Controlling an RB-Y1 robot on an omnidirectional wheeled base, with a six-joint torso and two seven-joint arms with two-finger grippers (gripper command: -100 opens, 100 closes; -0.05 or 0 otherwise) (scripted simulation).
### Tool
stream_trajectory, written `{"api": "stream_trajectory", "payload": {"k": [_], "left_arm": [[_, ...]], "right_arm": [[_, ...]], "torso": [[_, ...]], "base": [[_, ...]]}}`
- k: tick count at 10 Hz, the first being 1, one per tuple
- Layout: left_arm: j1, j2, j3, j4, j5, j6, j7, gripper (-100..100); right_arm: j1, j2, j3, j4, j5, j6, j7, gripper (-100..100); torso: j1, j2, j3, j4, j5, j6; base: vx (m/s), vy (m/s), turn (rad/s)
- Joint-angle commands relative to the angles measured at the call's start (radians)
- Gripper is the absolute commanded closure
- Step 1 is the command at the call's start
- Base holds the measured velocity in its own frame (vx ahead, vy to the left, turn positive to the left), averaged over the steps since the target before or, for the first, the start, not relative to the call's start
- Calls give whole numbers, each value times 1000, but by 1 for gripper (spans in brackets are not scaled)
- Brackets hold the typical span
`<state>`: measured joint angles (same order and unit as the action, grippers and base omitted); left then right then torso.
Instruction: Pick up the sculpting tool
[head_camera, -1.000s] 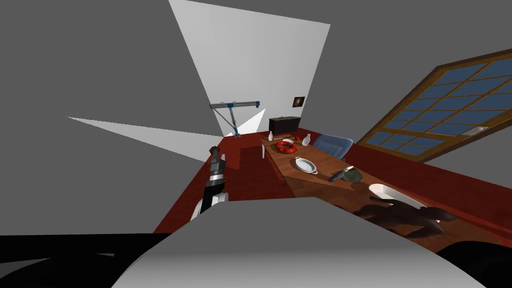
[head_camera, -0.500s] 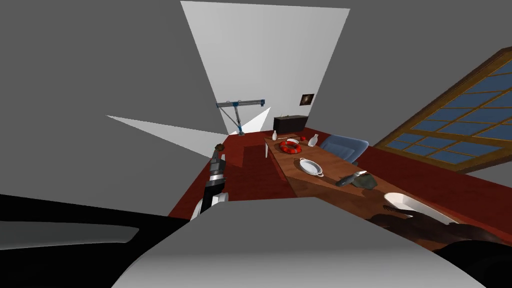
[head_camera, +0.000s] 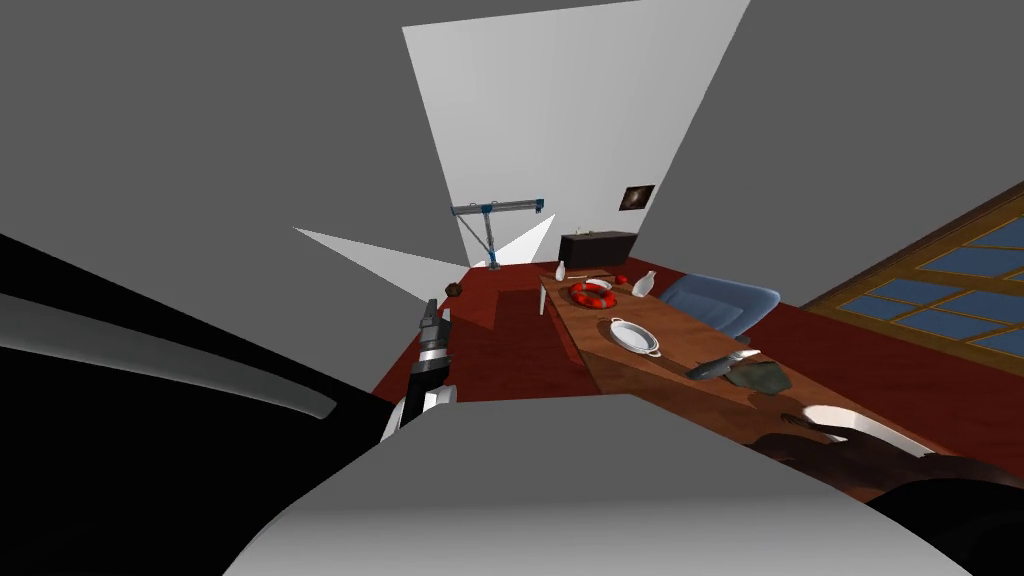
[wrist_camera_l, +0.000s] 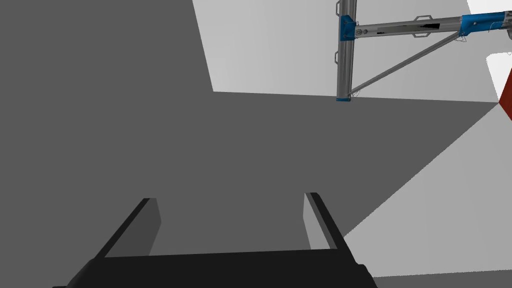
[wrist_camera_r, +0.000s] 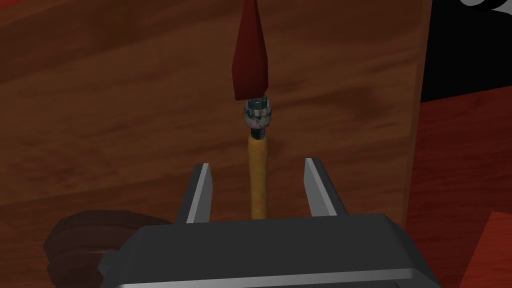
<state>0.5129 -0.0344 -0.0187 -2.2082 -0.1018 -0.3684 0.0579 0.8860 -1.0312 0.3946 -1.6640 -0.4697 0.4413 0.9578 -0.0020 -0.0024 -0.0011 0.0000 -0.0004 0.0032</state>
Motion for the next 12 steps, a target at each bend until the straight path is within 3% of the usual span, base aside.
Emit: {"api": "stream_trajectory", "payload": {"k": [1,4,5,6,10,11,12], "left_arm": [[0,0,0,0,0,0,0,0],[0,0,0,0,0,0,0,0],[0,0,0,0,0,0,0,0],[0,0,0,0,0,0,0,0],[0,0,0,0,0,0,0,0],[0,0,0,0,0,0,0,0],[0,0,0,0,0,0,0,0]], "right_arm": [[0,0,0,0,0,0,0,100],[0,0,0,0,-1,0,-1,100],[0,0,0,0,-1,0,-1,0],[13,-4,-5,-16,9,2,5,100],[69,-40,-22,-95,47,7,46,100],[61,-31,-20,-82,43,8,37,100],[63,-32,-20,-86,45,9,39,0]], "torso": [[0,0,0,0,0,0],[-1,-2,-1,-1,-1,0],[-1,-2,-1,-1,-1,0],[-1,-2,-1,-1,-1,0],[-1,-8,-5,-2,-1,1],[-1,-10,-6,-2,-1,1],[-1,-7,-4,-2,-1,0]], "base": [[0,0,0],[0,0,0],[0,0,0],[43,-20,-236],[111,-21,-278],[68,0,-59],[10,1,14]]}}
